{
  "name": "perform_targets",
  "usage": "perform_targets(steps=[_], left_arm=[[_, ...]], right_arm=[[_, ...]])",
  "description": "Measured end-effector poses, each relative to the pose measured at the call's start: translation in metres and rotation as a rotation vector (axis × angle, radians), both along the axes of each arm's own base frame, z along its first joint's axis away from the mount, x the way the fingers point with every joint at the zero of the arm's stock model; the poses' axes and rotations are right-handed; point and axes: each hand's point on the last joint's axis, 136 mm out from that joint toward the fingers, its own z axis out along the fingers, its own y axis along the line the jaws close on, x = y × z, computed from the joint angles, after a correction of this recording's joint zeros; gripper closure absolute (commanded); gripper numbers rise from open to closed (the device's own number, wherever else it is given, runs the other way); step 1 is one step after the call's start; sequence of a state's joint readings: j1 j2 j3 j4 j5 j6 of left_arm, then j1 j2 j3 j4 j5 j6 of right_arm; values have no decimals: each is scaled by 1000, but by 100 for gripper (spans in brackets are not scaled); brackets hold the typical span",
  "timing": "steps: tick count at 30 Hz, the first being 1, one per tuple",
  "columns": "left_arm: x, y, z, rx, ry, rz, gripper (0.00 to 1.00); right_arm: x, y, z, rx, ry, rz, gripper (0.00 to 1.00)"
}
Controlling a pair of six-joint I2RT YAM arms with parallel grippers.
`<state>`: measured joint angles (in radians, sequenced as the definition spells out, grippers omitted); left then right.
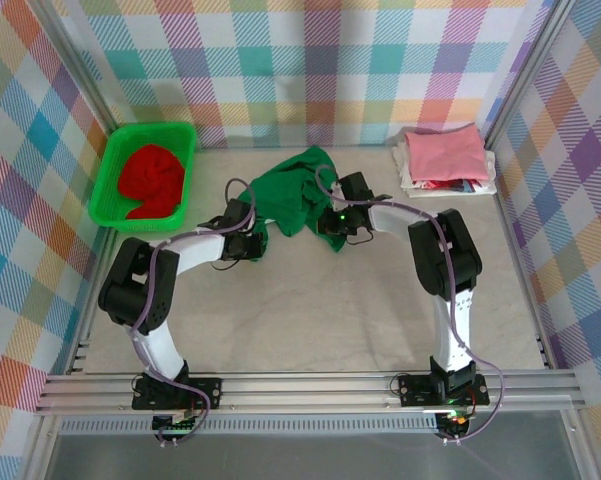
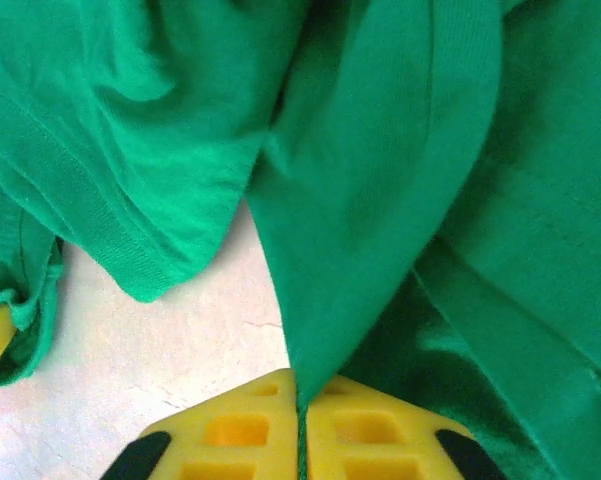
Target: Fold and stack the t-shirts
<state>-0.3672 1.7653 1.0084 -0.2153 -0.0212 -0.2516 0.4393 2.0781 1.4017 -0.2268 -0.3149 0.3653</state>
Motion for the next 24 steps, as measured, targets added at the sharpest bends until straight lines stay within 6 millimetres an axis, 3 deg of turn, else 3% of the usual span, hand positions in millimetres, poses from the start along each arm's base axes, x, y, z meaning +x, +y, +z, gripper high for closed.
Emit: perform_targets(steps=[4, 7, 9, 13, 17, 20, 24], left_arm=[[-2, 28, 28, 49, -61, 76, 100], [-2, 57, 71, 89, -157, 164, 100], [-4, 76, 102, 109, -231, 219, 100], [-18, 111, 167, 165, -385, 304, 100], [-37, 128, 226, 207, -512, 326, 100], [-51, 136, 276, 204, -627, 335, 100], [-79, 143, 344, 165, -788, 345, 100]], right_arm=[[0, -4, 10, -9, -26, -6, 100], [-10, -14, 43, 6, -83, -19, 100], [-15, -25, 80, 30, -156, -34, 100], [-22, -60, 174, 74, -375, -91, 100], [-45, -98, 255, 64, -600, -143, 100], [-70, -114, 299, 48, -734, -155, 100], [-98, -131, 338, 22, -839, -173, 100]])
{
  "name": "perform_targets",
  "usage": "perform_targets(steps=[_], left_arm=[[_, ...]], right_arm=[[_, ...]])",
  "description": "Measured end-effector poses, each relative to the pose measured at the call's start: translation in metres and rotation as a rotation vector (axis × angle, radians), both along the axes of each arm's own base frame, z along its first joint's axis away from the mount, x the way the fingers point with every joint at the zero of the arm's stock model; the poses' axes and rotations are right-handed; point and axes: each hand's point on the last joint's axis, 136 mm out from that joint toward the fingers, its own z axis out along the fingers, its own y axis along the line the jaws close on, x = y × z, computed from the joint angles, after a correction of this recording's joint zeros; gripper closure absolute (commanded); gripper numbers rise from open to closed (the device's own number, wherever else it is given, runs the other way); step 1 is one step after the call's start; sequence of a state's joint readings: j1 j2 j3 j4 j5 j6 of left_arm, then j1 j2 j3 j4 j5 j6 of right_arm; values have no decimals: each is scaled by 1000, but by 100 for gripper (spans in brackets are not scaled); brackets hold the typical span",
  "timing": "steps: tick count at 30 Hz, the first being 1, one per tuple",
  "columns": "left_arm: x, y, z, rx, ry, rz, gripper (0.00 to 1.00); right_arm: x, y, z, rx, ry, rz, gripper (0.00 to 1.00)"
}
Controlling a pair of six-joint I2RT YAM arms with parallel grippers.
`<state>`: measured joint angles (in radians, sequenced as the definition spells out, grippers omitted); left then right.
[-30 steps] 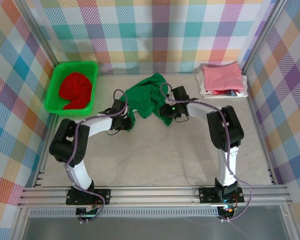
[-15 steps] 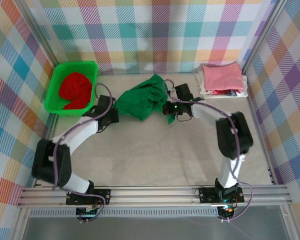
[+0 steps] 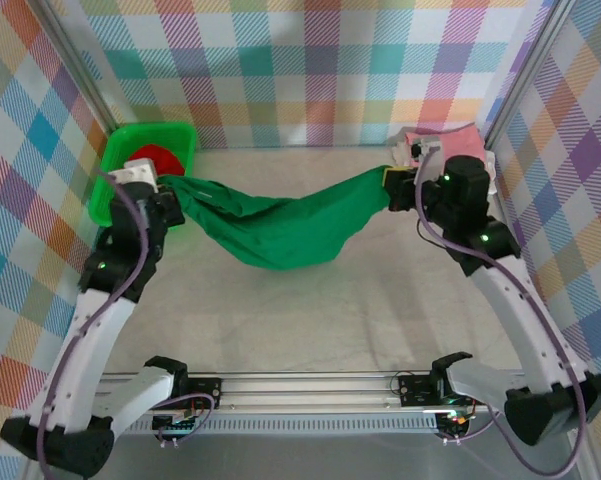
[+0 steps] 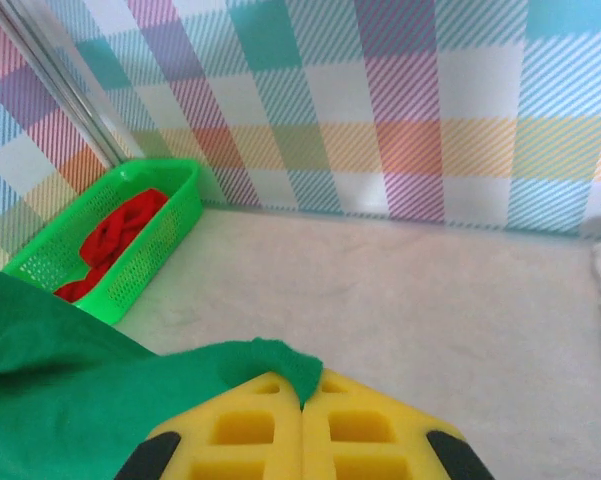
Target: Fold and stack the t-shirts
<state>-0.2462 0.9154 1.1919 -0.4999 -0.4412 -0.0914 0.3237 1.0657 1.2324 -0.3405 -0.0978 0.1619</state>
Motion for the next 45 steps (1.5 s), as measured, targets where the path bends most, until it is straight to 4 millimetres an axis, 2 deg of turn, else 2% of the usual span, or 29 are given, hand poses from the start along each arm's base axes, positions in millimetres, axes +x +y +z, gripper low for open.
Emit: perform_targets(steps=[2, 4, 7, 10, 16, 19, 21, 23, 25, 26, 27, 28, 29, 30, 31, 32, 34, 35, 36, 38, 40, 41, 45], left_arm=[[-16, 2, 32, -20, -79, -13, 100], [-29, 1, 56, -41, -133, -39, 100], [-42, -6, 76, -77, -165, -96, 100], [-41, -16, 71, -102, -126, -149, 100], [-30, -40, 46, -191, -25, -239, 100], [-28, -51, 48, -251, -15, -286, 100], [-20, -55, 52, -274, -13, -290, 100], [-6, -57, 48, -282, 7, -273, 100], [14, -56, 38, -290, 38, -243, 100], [26, -55, 29, -295, 61, -227, 100], [39, -53, 20, -302, 85, -205, 100], [55, -49, 7, -316, 113, -180, 100], [73, -45, -11, -330, 146, -152, 93], [89, -41, -31, -344, 184, -127, 76], [105, -36, -60, -357, 238, -99, 56], [116, -31, -92, -371, 299, -68, 45], [122, -25, -152, -384, 414, -25, 41], [117, -23, -184, -390, 480, -4, 40], [110, -23, -208, -392, 531, 6, 37], [86, -23, -253, -400, 636, 18, 36], [69, -24, -278, -397, 712, 23, 34], [66, -24, -284, -394, 738, 21, 33], [69, -26, -302, -374, 794, 5, 33]], right_arm=[[-15, -8, 14, -7, -44, -13, 100], [-29, -16, 26, -7, -82, -26, 100], [-47, -26, 40, -9, -121, -47, 100], [-52, -33, 44, -18, -122, -75, 100], [-49, -41, 30, -51, -70, -122, 100], [-38, -41, 38, -74, -59, -142, 100], [-22, -38, 49, -88, -68, -148, 100], [7, -37, 59, -91, -63, -157, 100], [46, -43, 63, -74, -47, -181, 100], [70, -48, 62, -60, -37, -199, 92], [93, -51, 56, -54, -18, -210, 75], [122, -52, 44, -48, 17, -217, 52], [150, -53, 30, -46, 51, -225, 37], [173, -53, 14, -45, 87, -230, 28], [197, -53, -5, -42, 127, -232, 25], [216, -50, -25, -37, 170, -228, 23], [233, -44, -67, -34, 259, -206, 22], [233, -41, -90, -29, 315, -193, 22], [228, -38, -109, -28, 361, -184, 22], [204, -34, -143, -17, 446, -167, 23], [166, -29, -166, -6, 515, -156, 24], [145, -26, -174, -4, 538, -147, 24], [69, 8, -186, -5, 550, -51, 27]])
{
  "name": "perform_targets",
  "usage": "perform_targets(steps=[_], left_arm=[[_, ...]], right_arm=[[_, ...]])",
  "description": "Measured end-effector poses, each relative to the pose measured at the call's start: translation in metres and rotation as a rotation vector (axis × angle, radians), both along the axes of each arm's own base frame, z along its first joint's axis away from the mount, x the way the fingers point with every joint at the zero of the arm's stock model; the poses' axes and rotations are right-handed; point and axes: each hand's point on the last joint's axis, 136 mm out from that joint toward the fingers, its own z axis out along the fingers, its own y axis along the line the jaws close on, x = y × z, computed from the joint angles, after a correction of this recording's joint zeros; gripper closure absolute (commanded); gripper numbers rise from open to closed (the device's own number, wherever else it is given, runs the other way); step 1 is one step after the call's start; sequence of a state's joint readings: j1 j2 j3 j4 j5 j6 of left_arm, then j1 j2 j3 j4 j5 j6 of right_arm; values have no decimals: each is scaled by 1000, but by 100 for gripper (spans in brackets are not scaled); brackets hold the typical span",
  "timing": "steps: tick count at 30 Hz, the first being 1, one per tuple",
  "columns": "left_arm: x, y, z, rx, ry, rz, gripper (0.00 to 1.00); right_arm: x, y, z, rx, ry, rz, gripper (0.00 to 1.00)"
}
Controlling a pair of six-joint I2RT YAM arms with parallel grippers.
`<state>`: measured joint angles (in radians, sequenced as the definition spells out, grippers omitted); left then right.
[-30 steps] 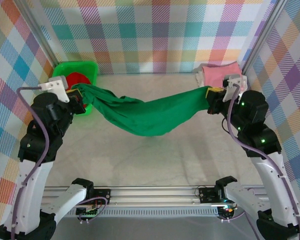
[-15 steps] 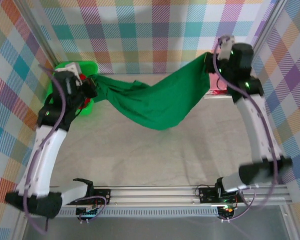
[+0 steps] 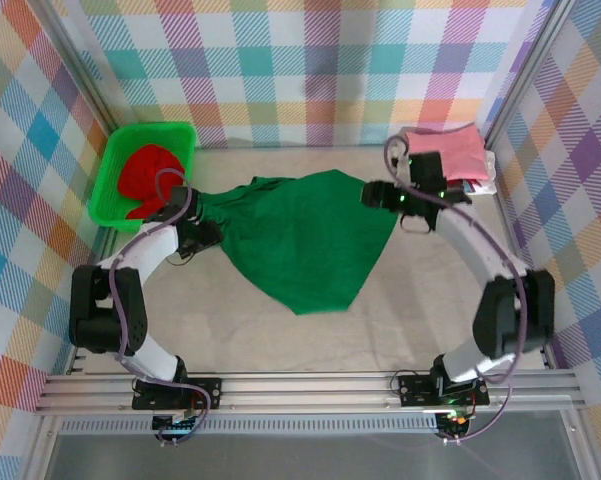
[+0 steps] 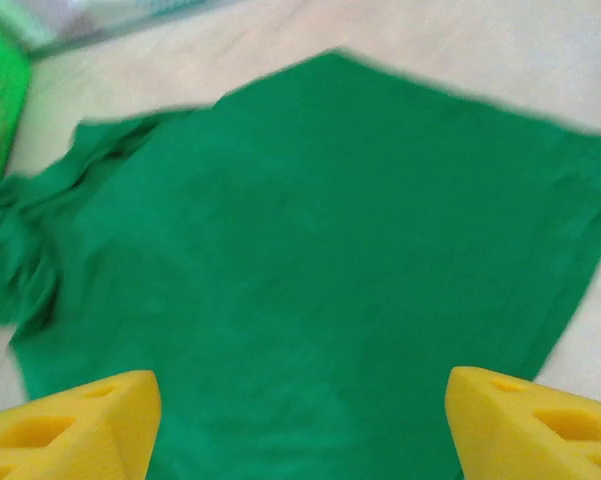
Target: Fold and stack the t-shirts
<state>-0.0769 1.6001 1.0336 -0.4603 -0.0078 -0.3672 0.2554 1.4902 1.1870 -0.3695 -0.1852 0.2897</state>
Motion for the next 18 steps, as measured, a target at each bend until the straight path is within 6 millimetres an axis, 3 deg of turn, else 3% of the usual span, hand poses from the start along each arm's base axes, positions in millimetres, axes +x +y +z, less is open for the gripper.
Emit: perform_targets(steps=[4, 7, 13, 18], left_arm=[[2, 0, -22, 15, 59, -23, 37], [11, -3, -33, 11, 78, -45, 40], [41, -11, -39, -16, 51, -64, 33], [50, -11, -42, -13, 40, -65, 26]], right_arm=[[-50, 41, -18, 37, 15, 133, 32], [-70, 59, -43, 44, 76, 188, 35], [-111, 107, -91, 69, 243, 309, 39], [-151, 119, -125, 56, 363, 364, 36]])
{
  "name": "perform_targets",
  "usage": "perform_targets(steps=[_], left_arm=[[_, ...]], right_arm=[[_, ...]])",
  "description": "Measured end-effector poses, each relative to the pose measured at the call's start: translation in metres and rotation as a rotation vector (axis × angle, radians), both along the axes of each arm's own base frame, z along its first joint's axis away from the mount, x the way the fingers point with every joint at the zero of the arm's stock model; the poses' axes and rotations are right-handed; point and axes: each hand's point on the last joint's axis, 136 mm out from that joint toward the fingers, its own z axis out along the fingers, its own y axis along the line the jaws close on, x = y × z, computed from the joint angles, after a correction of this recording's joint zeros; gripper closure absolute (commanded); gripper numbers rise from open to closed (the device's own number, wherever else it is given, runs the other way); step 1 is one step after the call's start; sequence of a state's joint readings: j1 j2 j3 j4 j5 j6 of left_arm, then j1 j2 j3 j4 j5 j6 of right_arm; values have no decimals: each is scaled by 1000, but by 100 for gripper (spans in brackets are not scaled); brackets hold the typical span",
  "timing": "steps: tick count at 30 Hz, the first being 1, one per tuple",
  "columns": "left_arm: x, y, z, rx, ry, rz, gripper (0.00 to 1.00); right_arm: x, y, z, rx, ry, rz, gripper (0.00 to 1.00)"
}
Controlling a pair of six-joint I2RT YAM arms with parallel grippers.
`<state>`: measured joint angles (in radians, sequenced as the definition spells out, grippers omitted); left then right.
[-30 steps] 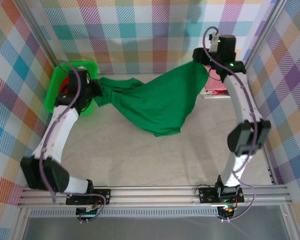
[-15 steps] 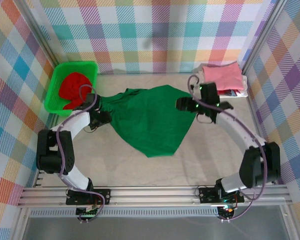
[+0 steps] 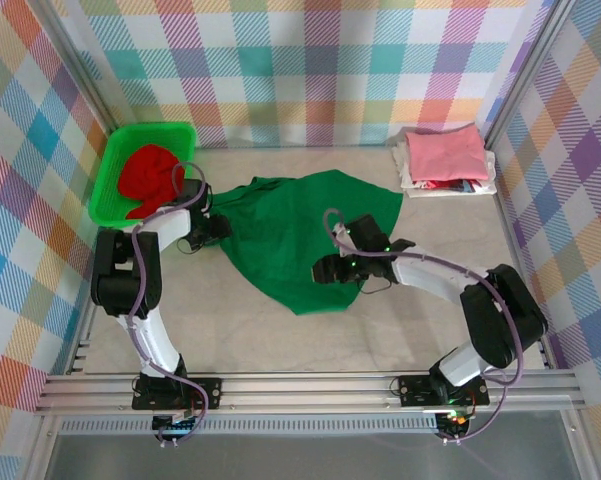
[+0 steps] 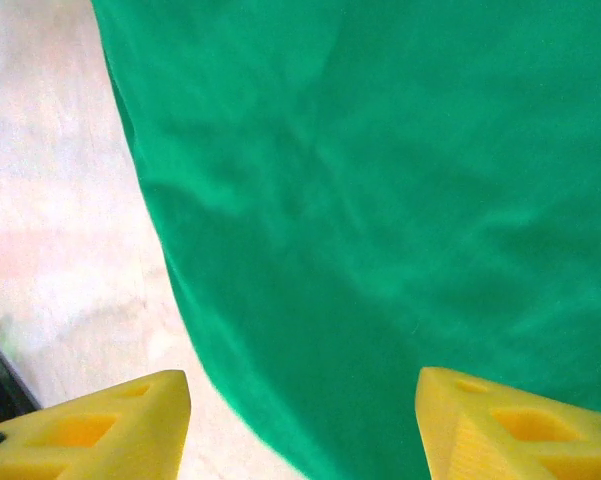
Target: Fold and stack the t-shirts
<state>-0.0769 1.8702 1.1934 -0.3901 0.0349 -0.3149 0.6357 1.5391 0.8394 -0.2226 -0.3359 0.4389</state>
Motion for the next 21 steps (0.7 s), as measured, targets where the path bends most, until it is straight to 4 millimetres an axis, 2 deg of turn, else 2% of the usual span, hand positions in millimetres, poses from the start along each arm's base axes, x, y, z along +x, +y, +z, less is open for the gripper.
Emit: perform_targets(steps=[5, 7, 9, 10, 11, 13, 15, 17, 21], left_arm=[[6, 5, -2, 14, -2, 11, 22], [10, 8, 0, 19, -11, 19, 24], [18, 13, 1, 22, -22, 32, 34], [23, 16, 1, 23, -27, 42, 41], [28, 18, 0, 22, -29, 50, 56], [36, 22, -3, 21, -28, 58, 78], [41, 23, -3, 17, -34, 63, 92], [42, 20, -3, 2, -37, 63, 100], [39, 18, -2, -12, -44, 58, 100]], right_arm=[[-10, 3, -14, -25, 32, 21, 36], [-11, 2, -21, -44, 38, 20, 42], [-11, -3, -30, -79, 39, 2, 53], [-10, -8, -35, -103, 37, -14, 64], [-10, -13, -39, -129, 34, -33, 70], [-6, -25, -48, -192, 27, -78, 74], [-1, -33, -53, -235, 15, -114, 83], [5, -40, -54, -263, -1, -151, 88], [22, -57, -55, -276, 3, -239, 93]])
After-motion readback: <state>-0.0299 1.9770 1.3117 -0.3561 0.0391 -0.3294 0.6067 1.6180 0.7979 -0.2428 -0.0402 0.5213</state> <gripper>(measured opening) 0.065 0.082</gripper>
